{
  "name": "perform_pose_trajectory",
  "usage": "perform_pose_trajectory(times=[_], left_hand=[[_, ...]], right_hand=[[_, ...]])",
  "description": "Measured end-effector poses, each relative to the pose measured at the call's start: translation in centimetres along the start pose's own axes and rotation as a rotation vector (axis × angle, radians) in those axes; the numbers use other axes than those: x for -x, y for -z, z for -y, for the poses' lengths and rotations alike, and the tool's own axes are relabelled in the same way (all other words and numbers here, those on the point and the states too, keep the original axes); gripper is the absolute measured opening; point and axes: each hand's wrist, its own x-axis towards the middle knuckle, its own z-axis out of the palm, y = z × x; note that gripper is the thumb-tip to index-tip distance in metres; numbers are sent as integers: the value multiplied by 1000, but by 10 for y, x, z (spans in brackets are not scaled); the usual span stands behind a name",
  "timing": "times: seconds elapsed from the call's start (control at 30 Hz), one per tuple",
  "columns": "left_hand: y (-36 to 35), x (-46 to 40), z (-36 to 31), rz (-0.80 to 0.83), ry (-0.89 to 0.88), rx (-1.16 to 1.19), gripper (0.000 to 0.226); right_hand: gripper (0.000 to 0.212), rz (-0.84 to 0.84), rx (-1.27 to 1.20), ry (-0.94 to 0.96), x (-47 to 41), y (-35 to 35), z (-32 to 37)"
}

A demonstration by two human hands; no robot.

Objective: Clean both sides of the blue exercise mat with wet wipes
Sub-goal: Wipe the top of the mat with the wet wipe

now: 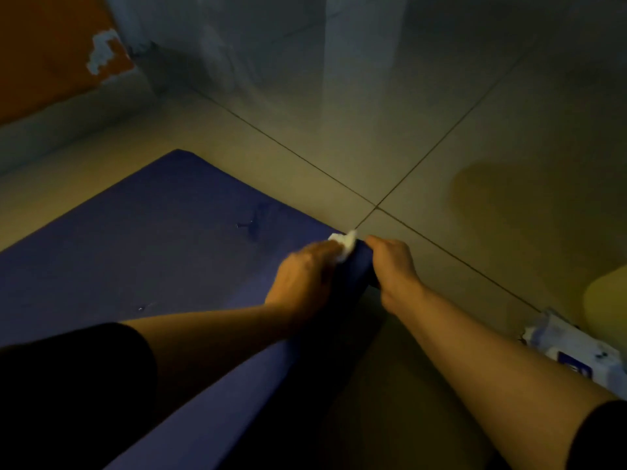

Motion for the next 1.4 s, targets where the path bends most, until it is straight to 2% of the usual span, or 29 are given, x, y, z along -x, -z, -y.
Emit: perform_pose_trajectory(times=[0.07, 0.13, 0.2, 0.27, 0.33, 0.37, 0.43, 0.47, 0.53, 0.6, 0.63, 0.73, 0.83, 0.93, 1.03, 1.13, 1.23, 1.33, 1.4], left_hand=[[-15, 18, 2, 192, -72, -14, 57], [-21, 26, 14, 348, -131, -88, 65], [-23, 25, 27, 476, -218, -235, 62], [-26, 18, 36, 561, -187, -359, 56], [-32, 14, 33, 582, -101, -306, 58], [-33, 13, 30, 569, -70, -211, 59], [-27, 12, 30, 489, 4, -25, 62], [-19, 12, 34, 460, 31, -10, 68], [-1, 13, 48, 520, 42, -128, 95], [17, 16, 60, 694, -3, -353, 119], [24, 18, 63, 778, -15, -458, 124], [27, 22, 66, 940, 61, -603, 125], [18, 21, 66, 997, 113, -604, 125], [17, 20, 69, 998, 107, -602, 126], [17, 26, 73, 988, 78, -623, 125], [14, 27, 73, 996, 87, -639, 125], [16, 26, 73, 991, 83, -646, 125], [21, 28, 81, 956, 61, -644, 123], [21, 30, 85, 962, 68, -608, 121]], right_hand=[[28, -4, -37, 15, -2, 1, -7], [28, -15, 71, 93, -2, 7, -20], [23, -106, 372, 334, 1, 13, -33], [25, -184, 588, 671, 10, 17, -42], [35, -77, 679, 896, 16, 13, -48], [40, 42, 703, 904, 19, 9, -51], [48, 266, 719, 788, 29, -1, -59], [55, 312, 738, 767, 33, -5, -65], [75, 288, 810, 824, 36, -11, -80], [84, 280, 938, 854, 38, -13, -92], [88, 299, 1026, 847, 39, -14, -97], [97, 374, 1224, 737, 36, -15, -99], [93, 310, 1276, 634, 25, -19, -94], [97, 263, 1289, 621, 36, -18, -109], [87, 263, 1278, 657, 54, -11, -131], [92, 250, 1196, 633, 34, -22, -115], [84, 219, 1201, 557, 6, -31, -92], [99, 311, 1289, 731, 23, -7, -106], [102, 420, 1317, 748, 42, 11, -120]])
